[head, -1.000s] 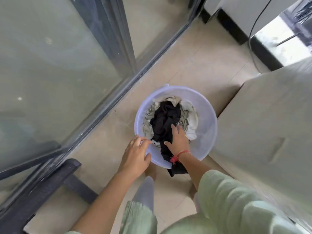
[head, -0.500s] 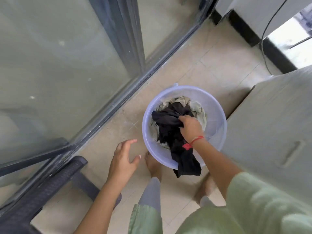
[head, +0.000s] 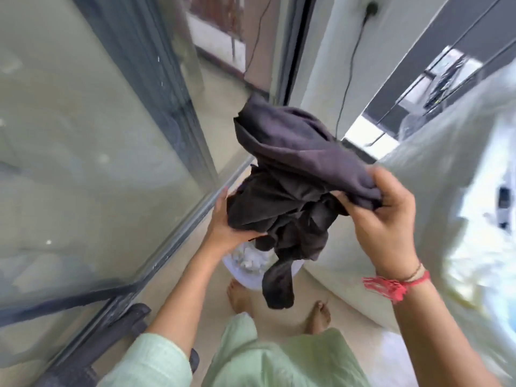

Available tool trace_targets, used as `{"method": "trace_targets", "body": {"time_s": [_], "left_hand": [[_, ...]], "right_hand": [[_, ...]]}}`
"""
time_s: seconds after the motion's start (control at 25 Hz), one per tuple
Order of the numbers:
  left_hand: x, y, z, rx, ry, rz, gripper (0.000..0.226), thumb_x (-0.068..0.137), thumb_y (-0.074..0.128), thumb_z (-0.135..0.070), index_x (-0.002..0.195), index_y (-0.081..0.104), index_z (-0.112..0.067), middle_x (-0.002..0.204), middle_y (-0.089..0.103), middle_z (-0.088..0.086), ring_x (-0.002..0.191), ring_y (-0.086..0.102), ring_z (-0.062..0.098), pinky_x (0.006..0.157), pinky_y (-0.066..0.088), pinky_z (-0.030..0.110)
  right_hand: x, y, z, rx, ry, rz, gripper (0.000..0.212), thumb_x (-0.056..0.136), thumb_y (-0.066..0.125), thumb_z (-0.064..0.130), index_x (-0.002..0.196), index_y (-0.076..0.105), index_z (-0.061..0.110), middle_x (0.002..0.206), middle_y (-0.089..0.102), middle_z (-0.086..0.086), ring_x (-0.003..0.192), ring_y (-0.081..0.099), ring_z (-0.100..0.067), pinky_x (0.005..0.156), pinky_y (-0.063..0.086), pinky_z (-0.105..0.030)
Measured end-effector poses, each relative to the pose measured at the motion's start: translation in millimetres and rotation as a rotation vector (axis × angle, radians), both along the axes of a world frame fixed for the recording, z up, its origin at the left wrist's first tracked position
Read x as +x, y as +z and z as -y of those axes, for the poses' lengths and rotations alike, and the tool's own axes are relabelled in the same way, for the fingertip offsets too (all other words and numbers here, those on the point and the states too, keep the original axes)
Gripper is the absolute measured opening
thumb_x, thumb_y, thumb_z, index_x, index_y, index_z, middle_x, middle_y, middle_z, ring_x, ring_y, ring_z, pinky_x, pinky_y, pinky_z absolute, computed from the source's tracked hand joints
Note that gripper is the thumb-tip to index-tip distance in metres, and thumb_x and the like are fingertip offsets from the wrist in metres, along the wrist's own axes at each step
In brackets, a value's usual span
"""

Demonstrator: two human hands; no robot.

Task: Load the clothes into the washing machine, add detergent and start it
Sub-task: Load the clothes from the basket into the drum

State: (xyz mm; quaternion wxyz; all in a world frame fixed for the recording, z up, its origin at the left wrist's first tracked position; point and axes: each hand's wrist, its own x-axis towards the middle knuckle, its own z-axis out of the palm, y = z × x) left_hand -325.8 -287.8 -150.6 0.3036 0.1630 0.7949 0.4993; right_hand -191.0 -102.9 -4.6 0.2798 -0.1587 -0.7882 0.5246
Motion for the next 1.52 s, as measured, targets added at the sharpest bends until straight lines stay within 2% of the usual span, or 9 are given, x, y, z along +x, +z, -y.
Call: {"method": "trace_targets", "body": {"time_s": [0.12, 0.44, 0.68, 0.84, 1.0, 1.08, 1.2, 1.32, 1.52], "left_hand": [[13.3, 94.5, -52.7, 0.122, -0.082, -0.059, 0.072, 0.046, 0.087, -0.033, 0.109, 0.056, -0.017, 0.098, 0.063, -0.016, 0.088, 0.059, -0.009, 0.077, 0.047, 0.012], [65.6, 268.7, -180.5, 0.447, -0.253, -0.264, 0.036, 0.082, 0.069, -0.004, 0.107, 0.056, -0.026, 0.098, 0.062, -0.015, 0.088, 0.06, -0.009, 0.076, 0.048, 0.009], [122.8, 365.3, -288.5, 0.558, -0.393, -0.515, 0.031, 0.083, 0.066, -0.021, 0.111, 0.058, -0.032, 0.104, 0.067, -0.008, 0.102, 0.062, 0.014, 0.089, 0.052, 0.038], [166.4, 363.1, -339.1, 0.381, -0.453, -0.746, 0.032, 0.082, 0.066, -0.018, 0.113, 0.056, -0.015, 0.105, 0.065, 0.003, 0.102, 0.059, 0.024, 0.076, 0.044, 0.03], [188.1, 311.4, -355.4, -0.05, -0.881, -0.968, 0.052, 0.073, 0.075, -0.04, 0.1, 0.039, -0.014, 0.099, 0.043, -0.003, 0.089, 0.048, 0.018, 0.069, 0.031, 0.031], [196.4, 290.5, -360.2, -0.15, -1.046, -1.075, 0.049, 0.075, 0.071, -0.04, 0.098, 0.033, -0.018, 0.097, 0.035, -0.004, 0.091, 0.048, 0.021, 0.074, 0.033, 0.033], [209.6, 283.5, -363.6, -0.107, -1.102, -1.088, 0.047, 0.077, 0.069, -0.034, 0.095, 0.03, -0.015, 0.096, 0.033, -0.002, 0.087, 0.045, 0.02, 0.073, 0.031, 0.032], [217.8, 291.2, -361.8, -0.042, -1.089, -1.141, 0.053, 0.073, 0.073, -0.031, 0.098, 0.031, -0.012, 0.098, 0.03, -0.001, 0.078, 0.037, 0.016, 0.064, 0.028, 0.03], [197.1, 288.3, -353.1, -0.109, -0.97, -1.044, 0.052, 0.074, 0.073, -0.021, 0.1, 0.028, -0.02, 0.099, 0.032, -0.002, 0.076, 0.047, 0.021, 0.065, 0.045, 0.04]], "right_hand": [[32.2, 79.2, -23.9, 0.033, -0.126, -0.239, 0.025, 0.08, 0.064, 0.013, 0.072, 0.044, 0.024, 0.066, 0.044, 0.016, 0.065, 0.04, 0.0, 0.058, 0.036, -0.019], [124.1, 224.6, -118.9, 0.315, -0.334, -0.658, 0.035, 0.083, 0.061, -0.002, 0.077, 0.046, 0.029, 0.068, 0.047, 0.024, 0.068, 0.039, 0.008, 0.064, 0.035, -0.013], [218.8, 275.8, -205.7, 0.407, -0.681, -0.876, 0.02, 0.086, 0.069, 0.016, 0.088, 0.049, 0.02, 0.082, 0.049, -0.003, 0.08, 0.046, -0.011, 0.074, 0.042, -0.03], [299.5, 249.1, -251.2, 0.589, -0.79, -0.427, 0.013, 0.084, 0.07, 0.017, 0.092, 0.059, 0.021, 0.082, 0.057, 0.017, 0.078, 0.052, 0.002, 0.072, 0.043, -0.021], [361.1, 198.0, -293.0, 0.415, -0.455, 0.941, 0.003, 0.083, 0.068, 0.026, 0.084, 0.066, 0.027, 0.081, 0.065, 0.003, 0.084, 0.06, -0.02, 0.079, 0.045, -0.032], [360.6, 179.5, -298.2, 0.494, -0.336, 1.29, 0.012, 0.088, 0.059, 0.027, 0.089, 0.069, 0.02, 0.084, 0.063, 0.002, 0.086, 0.056, -0.017, 0.079, 0.042, -0.028], [333.2, 158.1, -299.0, 0.511, -0.396, 1.056, 0.046, 0.084, 0.065, 0.03, 0.128, 0.055, 0.025, 0.127, 0.059, 0.001, 0.11, 0.055, -0.016, 0.094, 0.044, -0.027], [286.3, 129.1, -285.0, 0.296, -0.037, 0.69, 0.094, 0.071, 0.08, 0.025, 0.147, 0.023, 0.032, 0.145, 0.031, 0.015, 0.131, 0.035, -0.003, 0.111, 0.032, -0.029], [263.6, 94.9, -304.3, 0.255, -0.038, 0.49, 0.015, 0.079, 0.071, 0.019, 0.094, 0.068, 0.02, 0.092, 0.072, 0.001, 0.091, 0.066, -0.013, 0.081, 0.052, -0.033]]}}
